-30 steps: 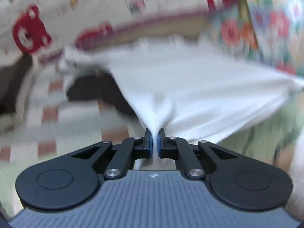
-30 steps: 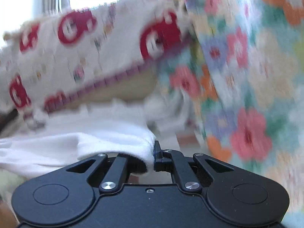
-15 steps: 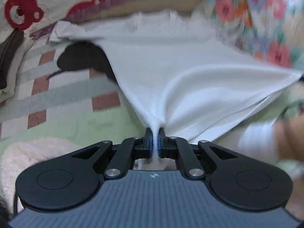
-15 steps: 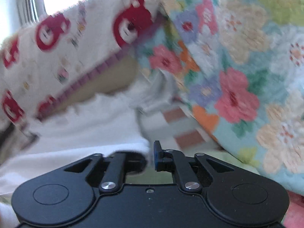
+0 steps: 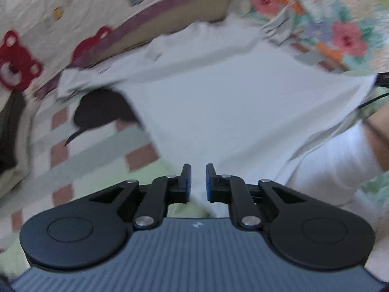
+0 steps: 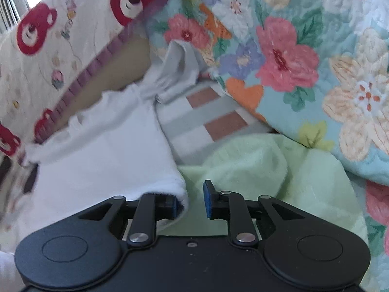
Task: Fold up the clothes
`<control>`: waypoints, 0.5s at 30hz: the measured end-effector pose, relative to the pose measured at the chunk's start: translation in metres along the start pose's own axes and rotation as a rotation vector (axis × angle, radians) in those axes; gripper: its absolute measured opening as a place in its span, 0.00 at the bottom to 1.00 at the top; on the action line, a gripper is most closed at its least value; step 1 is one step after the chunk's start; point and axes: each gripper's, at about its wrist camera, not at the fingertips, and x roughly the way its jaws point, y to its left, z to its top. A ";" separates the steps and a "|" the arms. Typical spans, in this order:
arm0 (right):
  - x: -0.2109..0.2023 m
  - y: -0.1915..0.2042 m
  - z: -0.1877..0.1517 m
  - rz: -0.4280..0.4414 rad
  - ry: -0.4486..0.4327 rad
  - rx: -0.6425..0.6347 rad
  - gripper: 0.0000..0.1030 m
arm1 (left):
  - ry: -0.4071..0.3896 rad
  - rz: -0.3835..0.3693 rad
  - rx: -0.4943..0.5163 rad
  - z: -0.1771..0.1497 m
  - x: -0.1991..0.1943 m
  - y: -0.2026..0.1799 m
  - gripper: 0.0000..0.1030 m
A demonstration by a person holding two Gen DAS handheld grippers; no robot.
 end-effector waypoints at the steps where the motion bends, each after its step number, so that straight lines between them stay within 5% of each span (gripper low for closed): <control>1: 0.000 0.001 0.000 0.013 -0.004 -0.004 0.22 | 0.015 -0.036 0.025 0.003 0.006 -0.005 0.27; 6: 0.004 0.006 0.000 -0.004 0.004 -0.014 0.22 | 0.155 -0.103 0.145 0.010 0.050 -0.034 0.30; 10: 0.001 0.005 0.000 0.002 0.000 -0.016 0.22 | 0.234 -0.201 0.144 0.013 0.064 -0.035 0.30; 15: -0.001 0.005 -0.001 0.000 0.000 -0.027 0.22 | 0.348 -0.180 0.145 0.008 0.080 -0.037 0.31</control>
